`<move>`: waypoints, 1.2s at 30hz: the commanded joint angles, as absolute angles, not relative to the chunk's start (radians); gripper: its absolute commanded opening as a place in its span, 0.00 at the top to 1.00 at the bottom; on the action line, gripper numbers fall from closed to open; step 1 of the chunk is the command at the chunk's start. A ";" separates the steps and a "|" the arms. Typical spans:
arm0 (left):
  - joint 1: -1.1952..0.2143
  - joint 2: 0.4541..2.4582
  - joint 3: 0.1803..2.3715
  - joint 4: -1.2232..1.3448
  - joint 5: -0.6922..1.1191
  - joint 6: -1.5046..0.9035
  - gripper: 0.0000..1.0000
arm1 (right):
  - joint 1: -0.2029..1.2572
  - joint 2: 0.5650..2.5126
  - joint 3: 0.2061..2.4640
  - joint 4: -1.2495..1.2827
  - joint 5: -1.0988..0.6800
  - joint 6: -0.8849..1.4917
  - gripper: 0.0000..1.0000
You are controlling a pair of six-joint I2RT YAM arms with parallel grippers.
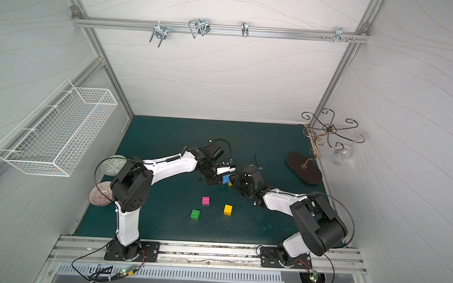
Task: Assemble the number 4 with lego
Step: Assemble the lego brick with the lego brick.
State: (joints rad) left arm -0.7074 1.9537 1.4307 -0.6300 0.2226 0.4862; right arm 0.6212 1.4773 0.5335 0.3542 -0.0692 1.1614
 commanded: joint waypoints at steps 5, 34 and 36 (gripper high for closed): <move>-0.701 1.972 1.485 -0.643 0.224 0.488 1.00 | 0.617 1.512 0.498 0.248 -0.057 1.195 0.44; -0.693 1.970 1.491 -0.629 0.205 0.471 1.00 | 0.632 1.552 0.541 0.050 -0.062 1.244 0.51; -0.692 1.965 1.487 -0.626 0.201 0.470 1.00 | 0.633 1.552 0.541 0.046 -0.062 1.245 0.51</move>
